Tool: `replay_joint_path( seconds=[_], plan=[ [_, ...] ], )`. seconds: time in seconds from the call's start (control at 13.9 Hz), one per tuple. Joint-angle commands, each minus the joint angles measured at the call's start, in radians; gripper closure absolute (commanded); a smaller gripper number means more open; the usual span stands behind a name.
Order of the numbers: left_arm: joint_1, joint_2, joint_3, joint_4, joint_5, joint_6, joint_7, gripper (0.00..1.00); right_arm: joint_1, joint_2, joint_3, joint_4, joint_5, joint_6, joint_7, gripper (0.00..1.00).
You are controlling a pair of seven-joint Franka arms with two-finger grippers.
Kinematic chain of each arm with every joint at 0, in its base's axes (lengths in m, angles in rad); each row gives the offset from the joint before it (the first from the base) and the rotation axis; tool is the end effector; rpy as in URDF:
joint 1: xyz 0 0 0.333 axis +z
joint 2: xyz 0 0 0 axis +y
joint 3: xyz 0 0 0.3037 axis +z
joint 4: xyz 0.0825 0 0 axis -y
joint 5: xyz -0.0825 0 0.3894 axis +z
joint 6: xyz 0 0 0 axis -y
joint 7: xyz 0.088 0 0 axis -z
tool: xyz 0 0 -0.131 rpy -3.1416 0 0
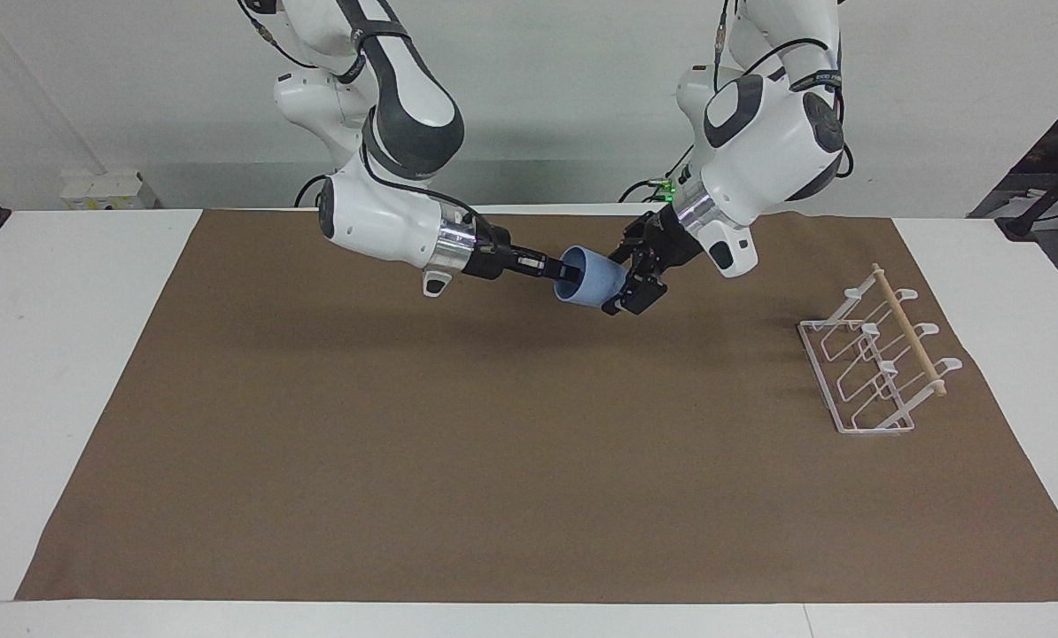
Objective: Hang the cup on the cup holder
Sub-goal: 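Close the left gripper on the cup while the right gripper holds it, then open the right gripper and pull it back from the cup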
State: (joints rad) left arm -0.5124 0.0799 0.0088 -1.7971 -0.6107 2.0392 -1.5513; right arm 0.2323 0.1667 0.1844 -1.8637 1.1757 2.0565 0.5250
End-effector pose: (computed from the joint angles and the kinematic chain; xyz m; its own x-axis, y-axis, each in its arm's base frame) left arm 0.5171 -0.3356 0.4886 0.2630 0.7965 -0.5445 0.9628 -0.2533 0.0945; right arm 0.5492 0.3134 0.4364 0.7248 -0.2787 -0.6301 -0.6833 -0.4083 -0.6053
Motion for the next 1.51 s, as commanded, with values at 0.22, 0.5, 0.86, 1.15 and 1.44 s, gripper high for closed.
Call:
replay_joint_path(
  seconds=[0.22, 0.5, 0.86, 1.15, 1.44],
  plan=[
    [-0.034, -0.009, 0.01, -0.022, -0.038, 0.052, -0.013, 0.29, -0.001, -0.012, 0.003, -0.011, 0.024, 0.02, 0.0, 1.0],
    [-0.035, -0.009, 0.011, -0.016, -0.034, 0.047, -0.007, 0.65, 0.001, -0.012, 0.003, -0.009, 0.024, 0.027, 0.0, 0.99],
    [-0.017, -0.009, 0.02, -0.007, -0.026, 0.01, -0.029, 0.65, 0.016, -0.021, 0.003, -0.003, 0.01, 0.028, 0.003, 0.02],
    [-0.015, -0.006, 0.02, 0.027, 0.132, -0.028, -0.138, 0.65, -0.026, -0.067, -0.005, 0.008, -0.046, 0.028, 0.0, 0.01],
    [-0.014, -0.011, 0.036, 0.038, 0.415, -0.131, -0.234, 0.65, -0.119, -0.137, -0.005, 0.005, -0.377, 0.01, -0.035, 0.01]
  ],
)
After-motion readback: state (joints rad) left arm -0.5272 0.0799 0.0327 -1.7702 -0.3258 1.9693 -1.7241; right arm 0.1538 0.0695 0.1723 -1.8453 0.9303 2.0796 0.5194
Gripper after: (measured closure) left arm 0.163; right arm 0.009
